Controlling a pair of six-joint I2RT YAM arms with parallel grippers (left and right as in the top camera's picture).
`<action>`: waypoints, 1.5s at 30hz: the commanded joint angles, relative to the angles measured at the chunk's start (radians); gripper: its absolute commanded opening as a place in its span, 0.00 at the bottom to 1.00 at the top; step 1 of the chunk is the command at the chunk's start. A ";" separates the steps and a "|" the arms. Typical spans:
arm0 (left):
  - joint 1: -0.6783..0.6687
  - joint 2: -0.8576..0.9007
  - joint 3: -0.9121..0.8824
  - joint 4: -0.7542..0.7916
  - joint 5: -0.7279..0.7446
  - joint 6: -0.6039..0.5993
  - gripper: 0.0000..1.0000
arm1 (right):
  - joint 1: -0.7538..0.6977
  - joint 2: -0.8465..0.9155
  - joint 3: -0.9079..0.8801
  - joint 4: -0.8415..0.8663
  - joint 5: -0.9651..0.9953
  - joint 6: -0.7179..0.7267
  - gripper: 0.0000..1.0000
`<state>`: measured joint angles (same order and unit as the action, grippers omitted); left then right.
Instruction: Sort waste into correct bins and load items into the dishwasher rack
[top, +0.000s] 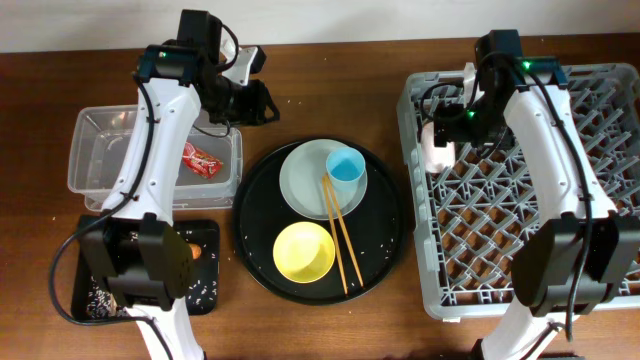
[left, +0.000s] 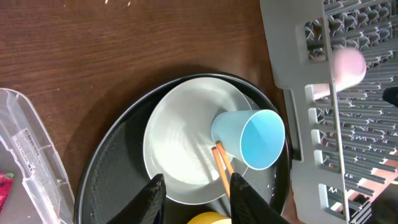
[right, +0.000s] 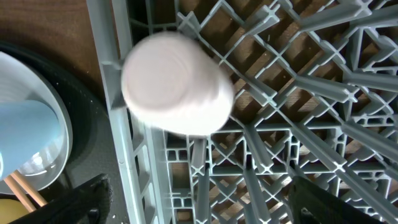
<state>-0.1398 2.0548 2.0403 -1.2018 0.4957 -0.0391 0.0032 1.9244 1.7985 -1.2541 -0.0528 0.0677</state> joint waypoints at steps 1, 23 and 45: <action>-0.020 -0.021 0.008 0.030 -0.006 -0.003 0.34 | 0.002 -0.005 0.022 -0.008 -0.006 0.001 0.91; -0.337 0.240 0.006 0.081 -0.309 -0.106 0.40 | 0.001 -0.005 0.286 -0.272 -0.006 0.001 0.93; -0.041 0.240 0.296 0.007 0.912 0.086 0.00 | 0.001 -0.005 0.286 -0.276 -0.809 -0.409 0.98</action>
<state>-0.2565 2.3001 2.3150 -1.1927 0.8856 -0.0692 0.0032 1.9293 2.0647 -1.5303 -0.4889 -0.1421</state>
